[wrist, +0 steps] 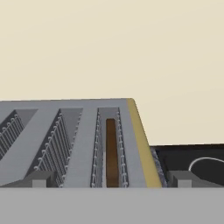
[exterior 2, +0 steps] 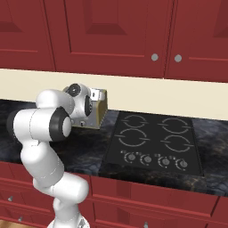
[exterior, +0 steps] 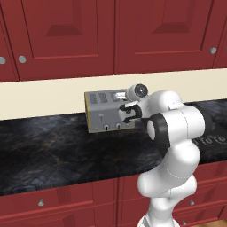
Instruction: Start the toaster. Once the lever pops up, take the bread to the plate on the dining counter.
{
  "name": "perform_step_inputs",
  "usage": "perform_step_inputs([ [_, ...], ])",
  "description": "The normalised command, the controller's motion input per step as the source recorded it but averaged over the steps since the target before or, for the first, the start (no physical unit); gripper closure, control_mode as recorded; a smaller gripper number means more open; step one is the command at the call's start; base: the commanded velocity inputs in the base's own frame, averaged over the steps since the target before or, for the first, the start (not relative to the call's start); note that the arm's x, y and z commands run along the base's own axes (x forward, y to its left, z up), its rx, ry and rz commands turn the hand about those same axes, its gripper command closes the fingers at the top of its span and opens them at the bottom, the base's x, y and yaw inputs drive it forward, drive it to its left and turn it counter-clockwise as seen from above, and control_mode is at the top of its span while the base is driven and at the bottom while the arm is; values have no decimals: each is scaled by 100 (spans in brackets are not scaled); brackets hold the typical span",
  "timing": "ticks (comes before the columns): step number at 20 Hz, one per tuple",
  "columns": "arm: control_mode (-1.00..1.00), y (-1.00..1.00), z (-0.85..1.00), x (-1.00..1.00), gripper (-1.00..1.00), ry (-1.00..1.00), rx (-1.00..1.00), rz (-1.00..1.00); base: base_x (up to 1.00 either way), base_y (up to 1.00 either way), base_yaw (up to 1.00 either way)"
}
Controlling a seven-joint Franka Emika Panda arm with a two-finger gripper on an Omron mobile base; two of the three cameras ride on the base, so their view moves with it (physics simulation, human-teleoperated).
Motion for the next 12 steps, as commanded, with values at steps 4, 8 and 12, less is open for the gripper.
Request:
perform_step_inputs([
  [4, -100, 0, 0, 0, -100, 0, 0, 0, 0, 0, 0],
  [8, -100, 0, 0, 0, -100, 0, 0, 0, 0, 0, 0],
  [12, -100, 0, 0, 0, -100, 0, 0, 0, 0, 0, 0],
])
